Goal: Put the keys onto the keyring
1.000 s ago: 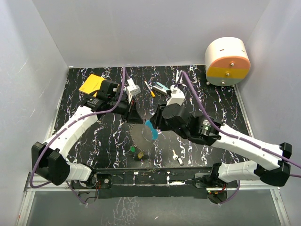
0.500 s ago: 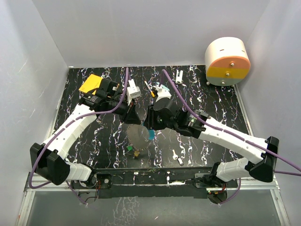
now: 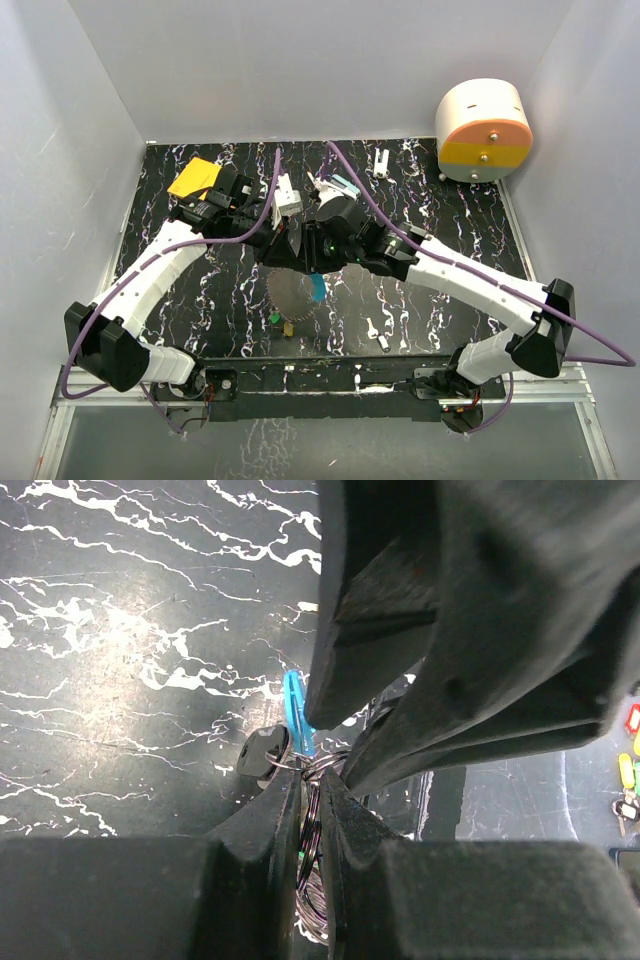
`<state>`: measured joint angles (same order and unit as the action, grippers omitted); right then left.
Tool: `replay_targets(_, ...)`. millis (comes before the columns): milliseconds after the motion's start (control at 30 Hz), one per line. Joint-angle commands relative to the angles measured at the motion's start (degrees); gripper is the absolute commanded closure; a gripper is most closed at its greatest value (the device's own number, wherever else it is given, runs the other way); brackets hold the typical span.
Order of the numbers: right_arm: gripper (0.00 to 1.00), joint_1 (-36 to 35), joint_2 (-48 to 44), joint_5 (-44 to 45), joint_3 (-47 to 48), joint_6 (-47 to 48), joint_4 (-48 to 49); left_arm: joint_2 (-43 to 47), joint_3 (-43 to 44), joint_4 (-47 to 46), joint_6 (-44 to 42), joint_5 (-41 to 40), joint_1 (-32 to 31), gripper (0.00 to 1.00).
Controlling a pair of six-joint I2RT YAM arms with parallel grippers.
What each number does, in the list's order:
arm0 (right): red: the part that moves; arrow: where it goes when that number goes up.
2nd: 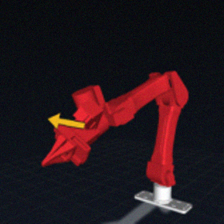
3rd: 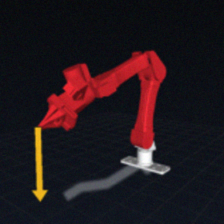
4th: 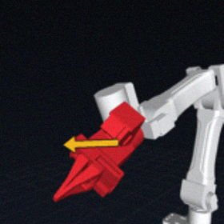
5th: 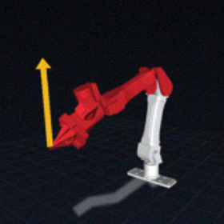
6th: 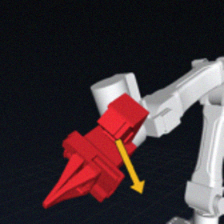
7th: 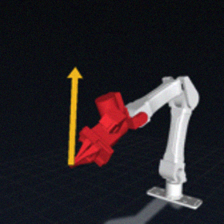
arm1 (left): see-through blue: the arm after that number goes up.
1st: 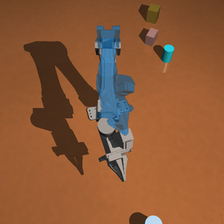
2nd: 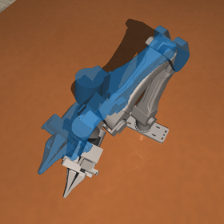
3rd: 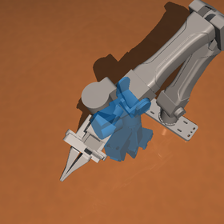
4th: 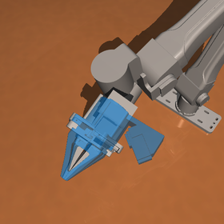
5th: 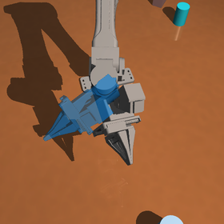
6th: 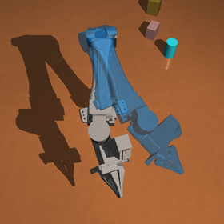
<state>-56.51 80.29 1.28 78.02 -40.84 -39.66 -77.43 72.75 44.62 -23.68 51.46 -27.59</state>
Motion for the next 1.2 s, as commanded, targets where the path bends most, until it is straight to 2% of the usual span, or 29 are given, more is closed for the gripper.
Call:
replay_targets(0, 0.65, 0.7, 0.4, -2.4, 3.5, 0.8, 1.4, 0.9, 2.9, 2.0, -1.9, 2.7, -0.6, 1.0)
replay_targets(133, 0.67, 1.1, 1.3, -3.1, 4.5, 1.3, 0.9, 0.9, 3.2, 2.5, -2.0, 3.0, -0.8, 1.0)
replay_targets(400, 0.91, 1.7, 2.0, -2.9, 4.6, 1.8, 0.6, 1.0, 4.3, 4.2, -2.7, 4.6, -1.1, 1.0)
replay_targets(633, 0.92, 1.7, 0.1, -1.9, 3.2, 3.2, 0.8, 0.8, 5.6, 4.4, -1.3, 5.3, -1.1, 1.0)
replay_targets(700, 0.92, 1.7, -1.9, -0.3, 1.4, 3.2, 1.4, 0.6, 6.2, 4.2, -0.4, 5.2, -1.1, 0.91)
replay_targets(933, 0.92, 1.7, -8.2, 5.9, -3.0, 4.2, 5.1, -0.7, 9.7, 5.3, 1.0, 9.4, -1.1, 0.74)
replay_targets(967, 0.92, 1.6, -8.7, 6.8, -3.4, 4.7, 5.6, -0.7, 10.4, 5.8, 1.0, 9.9, -1.1, 0.66)
replay_targets(1000, 0.92, 1.5, -9.2, 7.7, -3.7, 5.2, 6.2, -1.7, 11.1, 6.2, 0.9, 10.4, -1.1, 0.63)
replay_targets(1167, 0.92, 1.0, -12.6, 10.3, -7.1, 8.8, 11.8, -2.6, 13.6, 8.8, -0.8, 11.3, -1.1, 0.58)
